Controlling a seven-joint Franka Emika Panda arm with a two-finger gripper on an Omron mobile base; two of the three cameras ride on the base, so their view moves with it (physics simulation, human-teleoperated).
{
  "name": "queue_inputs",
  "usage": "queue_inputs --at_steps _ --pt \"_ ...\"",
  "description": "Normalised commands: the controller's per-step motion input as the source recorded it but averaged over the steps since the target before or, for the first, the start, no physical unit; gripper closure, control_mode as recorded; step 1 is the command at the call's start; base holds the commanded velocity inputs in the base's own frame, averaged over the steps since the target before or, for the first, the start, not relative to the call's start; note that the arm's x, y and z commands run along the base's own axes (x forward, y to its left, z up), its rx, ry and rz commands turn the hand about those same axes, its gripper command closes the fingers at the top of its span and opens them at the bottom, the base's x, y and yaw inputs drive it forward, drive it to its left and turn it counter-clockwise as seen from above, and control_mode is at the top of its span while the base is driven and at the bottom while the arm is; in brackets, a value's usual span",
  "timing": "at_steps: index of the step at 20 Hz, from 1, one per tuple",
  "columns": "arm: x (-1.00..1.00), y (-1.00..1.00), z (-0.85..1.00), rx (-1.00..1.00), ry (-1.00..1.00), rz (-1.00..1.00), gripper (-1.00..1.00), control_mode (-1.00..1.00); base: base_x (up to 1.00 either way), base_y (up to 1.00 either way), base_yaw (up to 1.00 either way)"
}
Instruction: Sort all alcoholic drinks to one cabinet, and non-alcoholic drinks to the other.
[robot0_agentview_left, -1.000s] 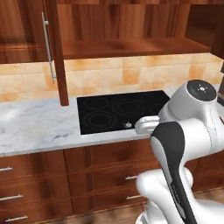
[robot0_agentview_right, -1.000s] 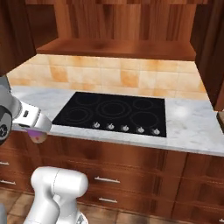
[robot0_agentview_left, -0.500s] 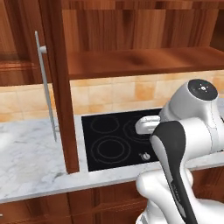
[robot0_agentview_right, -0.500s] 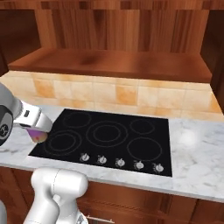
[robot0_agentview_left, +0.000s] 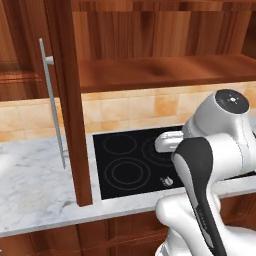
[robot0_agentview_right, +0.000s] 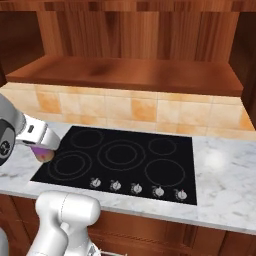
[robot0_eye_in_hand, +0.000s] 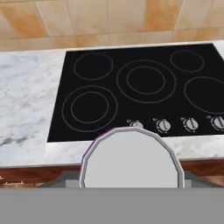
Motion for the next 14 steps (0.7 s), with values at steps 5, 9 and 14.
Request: queue_inputs --at_steps 5,9,14 --pt "-0.50 0.00 0.77 0.00 -0.20 0.00 1.00 -1.00 0.00 0.00 0.00" --pt "-0.40 0.00 0.97 0.00 -0.28 0.01 1.00 -1.00 0.00 0.00 0.00" --pt "-0.07 0.00 0.91 0.00 -0.20 0.03 1.00 -1.00 0.00 0.00 0.00"
